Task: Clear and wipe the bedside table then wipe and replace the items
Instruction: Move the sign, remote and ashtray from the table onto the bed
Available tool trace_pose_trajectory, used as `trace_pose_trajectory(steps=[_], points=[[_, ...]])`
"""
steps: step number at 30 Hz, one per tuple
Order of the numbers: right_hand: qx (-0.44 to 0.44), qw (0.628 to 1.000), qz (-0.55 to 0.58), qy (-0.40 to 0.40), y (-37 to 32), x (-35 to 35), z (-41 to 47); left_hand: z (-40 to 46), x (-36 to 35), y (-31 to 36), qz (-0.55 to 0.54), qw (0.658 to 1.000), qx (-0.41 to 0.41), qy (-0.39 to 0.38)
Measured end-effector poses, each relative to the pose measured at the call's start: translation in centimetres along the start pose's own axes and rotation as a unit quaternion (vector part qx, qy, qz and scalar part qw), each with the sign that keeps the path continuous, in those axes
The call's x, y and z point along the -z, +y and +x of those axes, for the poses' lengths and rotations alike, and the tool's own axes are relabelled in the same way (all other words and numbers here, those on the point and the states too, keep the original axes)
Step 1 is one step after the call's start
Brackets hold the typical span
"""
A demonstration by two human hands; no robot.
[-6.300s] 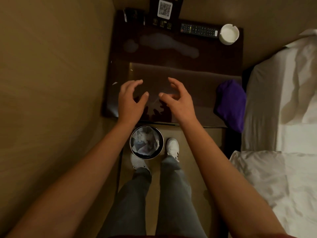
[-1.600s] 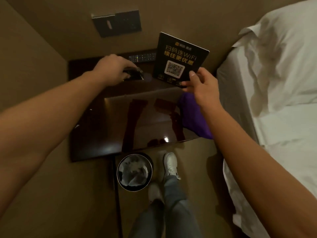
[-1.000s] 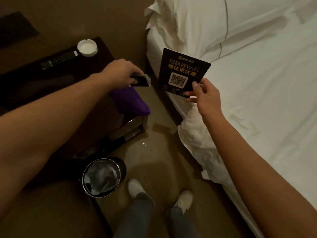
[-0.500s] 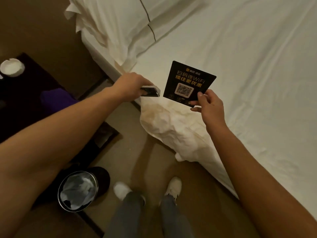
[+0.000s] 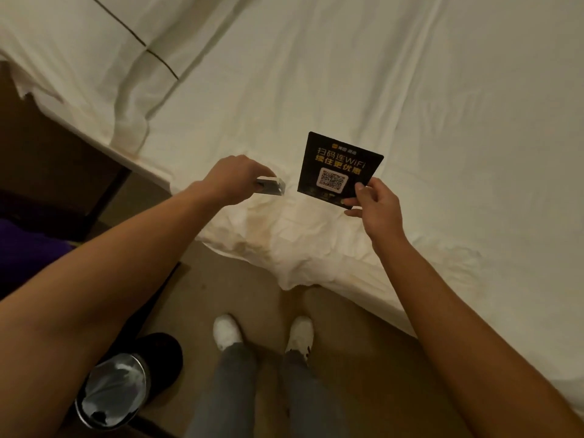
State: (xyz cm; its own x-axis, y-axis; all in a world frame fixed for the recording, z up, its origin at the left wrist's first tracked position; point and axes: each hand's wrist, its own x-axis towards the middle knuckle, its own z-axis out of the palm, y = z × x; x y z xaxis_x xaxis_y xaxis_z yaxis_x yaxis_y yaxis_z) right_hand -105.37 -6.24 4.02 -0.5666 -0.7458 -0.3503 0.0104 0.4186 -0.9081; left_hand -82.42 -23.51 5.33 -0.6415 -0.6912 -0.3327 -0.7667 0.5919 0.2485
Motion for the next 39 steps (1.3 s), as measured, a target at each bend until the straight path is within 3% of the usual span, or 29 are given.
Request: trace_pose_trajectory(steps=[12,23,39], points=[[-0.051,0.998,-0.029,-0.027,4.8,-2.0,2.6,6.6,-2.3,-1.9,0.086,0.993,-0.051,-0.055],[-0.059,0.997,-0.037,-0.021,5.9,-4.8,3.0,8.4,-4.5,-4.4,0.09,0.984,-0.077,-0.132],[-0.054,0.993,-0.103,-0.014,4.9,-4.7,3.7,7.5,-4.0,-4.8,0.047,0.985,-0.103,-0.127]])
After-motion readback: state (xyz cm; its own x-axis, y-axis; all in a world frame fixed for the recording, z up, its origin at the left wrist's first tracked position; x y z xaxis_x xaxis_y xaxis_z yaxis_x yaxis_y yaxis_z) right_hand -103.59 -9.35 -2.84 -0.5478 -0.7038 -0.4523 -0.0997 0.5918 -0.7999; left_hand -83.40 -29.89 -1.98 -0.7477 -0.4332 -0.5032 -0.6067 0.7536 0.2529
